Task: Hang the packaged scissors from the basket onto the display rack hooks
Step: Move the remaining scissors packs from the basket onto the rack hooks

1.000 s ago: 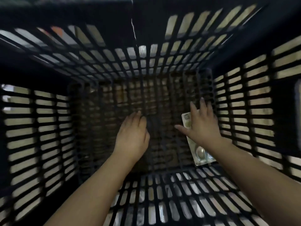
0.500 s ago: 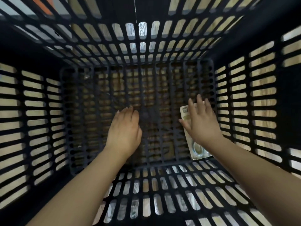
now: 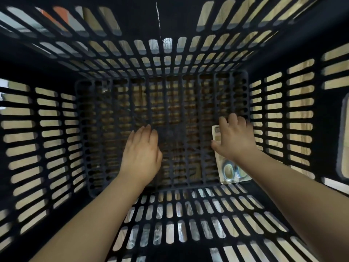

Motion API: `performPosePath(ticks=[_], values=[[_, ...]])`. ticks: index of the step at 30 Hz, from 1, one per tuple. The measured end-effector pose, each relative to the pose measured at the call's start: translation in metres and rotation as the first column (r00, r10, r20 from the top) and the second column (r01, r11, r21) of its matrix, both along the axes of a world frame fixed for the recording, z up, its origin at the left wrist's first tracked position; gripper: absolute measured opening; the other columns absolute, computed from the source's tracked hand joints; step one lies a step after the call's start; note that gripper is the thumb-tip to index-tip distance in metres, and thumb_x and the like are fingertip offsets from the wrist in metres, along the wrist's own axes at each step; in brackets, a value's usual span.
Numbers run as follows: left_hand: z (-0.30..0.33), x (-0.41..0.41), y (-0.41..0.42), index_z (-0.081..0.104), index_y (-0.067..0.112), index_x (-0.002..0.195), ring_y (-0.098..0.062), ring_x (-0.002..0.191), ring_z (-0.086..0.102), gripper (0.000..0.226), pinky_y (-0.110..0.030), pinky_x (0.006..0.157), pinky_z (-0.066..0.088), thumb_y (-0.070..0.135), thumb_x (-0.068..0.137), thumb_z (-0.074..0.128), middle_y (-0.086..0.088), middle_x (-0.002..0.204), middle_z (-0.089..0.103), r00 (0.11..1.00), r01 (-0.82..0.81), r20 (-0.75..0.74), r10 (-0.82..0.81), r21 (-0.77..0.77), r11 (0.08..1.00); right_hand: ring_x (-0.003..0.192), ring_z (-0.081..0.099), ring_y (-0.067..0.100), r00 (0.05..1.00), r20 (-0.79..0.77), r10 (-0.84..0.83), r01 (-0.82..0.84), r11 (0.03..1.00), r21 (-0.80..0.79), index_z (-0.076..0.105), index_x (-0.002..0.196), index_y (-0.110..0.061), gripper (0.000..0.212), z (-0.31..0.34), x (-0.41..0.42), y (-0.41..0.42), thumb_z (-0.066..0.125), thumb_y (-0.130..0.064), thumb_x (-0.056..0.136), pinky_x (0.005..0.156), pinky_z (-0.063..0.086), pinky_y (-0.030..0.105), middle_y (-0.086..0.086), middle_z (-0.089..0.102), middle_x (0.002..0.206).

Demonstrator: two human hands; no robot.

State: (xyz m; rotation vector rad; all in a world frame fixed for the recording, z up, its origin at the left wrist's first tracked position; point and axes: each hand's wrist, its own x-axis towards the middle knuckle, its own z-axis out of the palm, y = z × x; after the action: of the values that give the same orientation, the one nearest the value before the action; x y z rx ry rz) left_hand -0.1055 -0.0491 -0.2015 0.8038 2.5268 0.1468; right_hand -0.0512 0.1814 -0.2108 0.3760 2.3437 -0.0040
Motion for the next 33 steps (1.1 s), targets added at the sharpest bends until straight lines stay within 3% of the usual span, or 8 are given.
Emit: performPosePath(ticks=[6, 11, 14, 16, 21, 25, 29, 33], values=[[0.003, 0.003, 0.003, 0.062, -0.011, 0.105, -0.042, 0.099, 0.064, 0.051, -0.059, 0.088, 0.046, 0.004, 0.06, 0.081, -0.03, 0.108, 0.063, 1.0, 0.011, 0.022, -0.011, 0.004, 1.0, 0.116, 0.038, 0.029, 0.994, 0.028, 0.101, -0.101, 0.995, -0.012, 0.034, 0.128, -0.014, 0.062, 0.004, -0.007, 0.012, 0.049, -0.057, 0.086, 0.088, 0.039, 0.036, 0.01, 0.032, 0.13], [0.005, 0.006, 0.005, 0.062, -0.01, 0.104, -0.041, 0.097, 0.064, 0.048, -0.058, 0.088, 0.047, 0.002, 0.062, 0.08, -0.029, 0.107, 0.063, 0.999, 0.007, 0.039, -0.007, 0.003, 1.0, 0.116, 0.045, 0.036, 0.99, -0.037, 0.136, -0.137, 0.991, -0.007, 0.039, 0.134, -0.005, 0.068, 0.002, 0.006, 0.008, 0.055, -0.051, 0.087, 0.089, 0.044, 0.042, 0.014, 0.044, 0.131], [0.004, 0.009, 0.006, 0.061, -0.011, 0.105, -0.042, 0.099, 0.063, 0.047, -0.058, 0.09, 0.048, 0.001, 0.063, 0.079, -0.03, 0.108, 0.062, 0.998, 0.01, 0.054, -0.01, 0.007, 1.0, 0.142, 0.012, 0.036, 0.995, 0.051, 0.081, -0.079, 0.996, -0.04, 0.007, 0.149, -0.006, 0.075, 0.0, 0.024, 0.003, 0.033, -0.051, 0.096, 0.111, 0.026, 0.044, 0.015, 0.01, 0.155], [0.003, 0.01, 0.007, 0.061, -0.011, 0.104, -0.043, 0.101, 0.062, 0.046, -0.058, 0.09, 0.048, 0.0, 0.063, 0.078, -0.03, 0.109, 0.061, 0.997, 0.015, 0.071, -0.016, 0.011, 1.0, 0.144, 0.0, 0.034, 0.996, 0.062, 0.068, -0.065, 0.997, -0.047, 0.0, 0.15, -0.008, 0.073, 0.0, 0.031, 0.003, 0.025, -0.052, 0.097, 0.114, 0.018, 0.042, 0.013, -0.002, 0.157], [0.001, 0.014, 0.008, 0.062, -0.011, 0.104, -0.044, 0.101, 0.062, 0.047, -0.059, 0.089, 0.045, 0.001, 0.062, 0.079, -0.031, 0.108, 0.062, 0.997, 0.024, 0.079, -0.022, -0.02, 1.0, 0.127, 0.034, 0.038, 0.995, -0.094, -0.022, 0.017, 0.999, -0.051, 0.038, 0.137, -0.006, 0.064, 0.003, 0.02, 0.01, 0.043, -0.052, 0.091, 0.102, 0.032, 0.047, 0.021, 0.029, 0.146], [0.006, 0.017, 0.011, 0.062, -0.012, 0.103, -0.044, 0.099, 0.063, 0.047, -0.06, 0.089, 0.044, 0.001, 0.061, 0.08, -0.032, 0.108, 0.062, 0.995, 0.011, 0.099, -0.007, -0.044, 0.999, 0.116, 0.04, 0.035, 0.993, -0.117, 0.02, -0.021, 1.0, -0.014, 0.043, 0.127, -0.01, 0.06, 0.006, 0.017, 0.018, 0.044, -0.056, 0.089, 0.099, 0.03, 0.046, 0.018, 0.041, 0.131], [0.015, 0.024, 0.014, 0.063, -0.011, 0.103, -0.043, 0.099, 0.063, 0.047, -0.059, 0.09, 0.044, 0.001, 0.061, 0.08, -0.031, 0.109, 0.062, 0.995, 0.017, 0.102, -0.012, -0.047, 0.999, 0.107, 0.045, 0.036, 0.979, -0.2, -0.023, 0.002, 0.994, -0.106, 0.049, 0.12, -0.007, 0.056, 0.019, 0.022, 0.022, 0.056, -0.051, 0.086, 0.094, 0.036, 0.046, 0.019, 0.048, 0.119], [0.042, 0.028, 0.016, 0.047, -0.002, 0.132, -0.033, 0.132, 0.039, 0.047, -0.043, 0.115, 0.019, 0.015, 0.089, 0.055, -0.021, 0.141, 0.042, 0.988, -0.005, 0.156, 0.018, -0.081, 0.997, 0.106, 0.049, 0.028, 0.989, -0.141, 0.054, -0.073, 0.988, -0.135, 0.052, 0.113, -0.014, 0.036, 0.043, 0.018, 0.028, 0.045, -0.044, 0.094, 0.09, 0.037, 0.041, 0.008, 0.055, 0.112]])
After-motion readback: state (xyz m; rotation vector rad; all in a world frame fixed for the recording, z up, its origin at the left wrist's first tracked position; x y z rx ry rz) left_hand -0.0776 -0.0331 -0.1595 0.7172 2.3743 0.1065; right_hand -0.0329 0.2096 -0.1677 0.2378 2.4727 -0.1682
